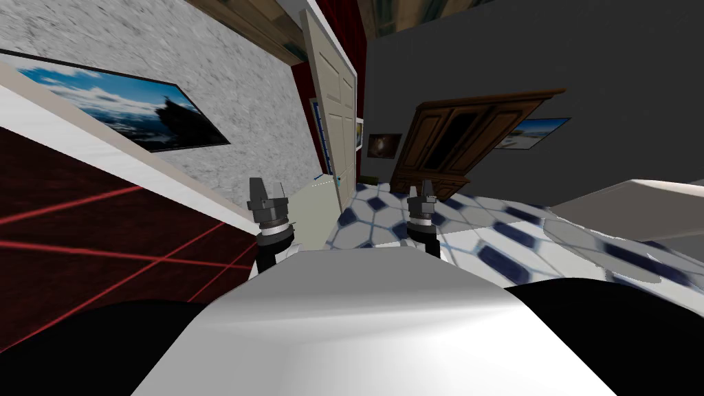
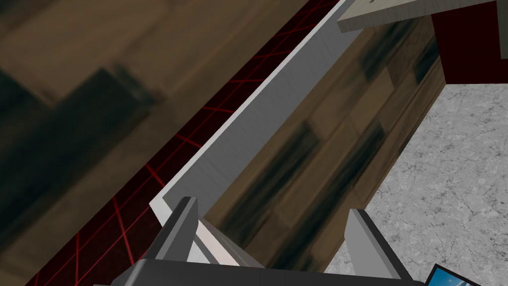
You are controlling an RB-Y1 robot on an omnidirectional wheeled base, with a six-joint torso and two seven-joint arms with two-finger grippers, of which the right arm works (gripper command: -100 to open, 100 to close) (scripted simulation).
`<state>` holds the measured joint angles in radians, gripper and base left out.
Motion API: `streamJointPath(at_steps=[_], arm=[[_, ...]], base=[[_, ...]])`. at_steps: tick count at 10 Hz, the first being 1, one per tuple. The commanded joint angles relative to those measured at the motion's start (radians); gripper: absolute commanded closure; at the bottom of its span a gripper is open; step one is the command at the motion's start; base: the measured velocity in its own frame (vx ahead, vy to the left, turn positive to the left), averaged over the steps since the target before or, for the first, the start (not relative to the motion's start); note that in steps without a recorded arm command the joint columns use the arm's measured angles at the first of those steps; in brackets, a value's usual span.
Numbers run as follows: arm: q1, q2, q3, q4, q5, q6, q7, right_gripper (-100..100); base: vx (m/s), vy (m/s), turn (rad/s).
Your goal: Push the door open
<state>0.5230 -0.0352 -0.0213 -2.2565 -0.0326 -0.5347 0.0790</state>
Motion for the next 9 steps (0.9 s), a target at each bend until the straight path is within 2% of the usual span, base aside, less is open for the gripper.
streamJointPath(at_steps=[1,7,9], arm=[[-0.013,-0.007,0.023,0.026,-0.001,-0.005,-0.005,-100],[-0.062,-0.030,0.109,0.124,-0.004,-0.024,-0.023,-100],[-0.087,-0.040,0.153,0.173,-0.006,-0.034,-0.032,-100]], base=[[0.115,0.030,0.016],[0.172,-0.022,0.008],[0.147,-0.019,0.010]])
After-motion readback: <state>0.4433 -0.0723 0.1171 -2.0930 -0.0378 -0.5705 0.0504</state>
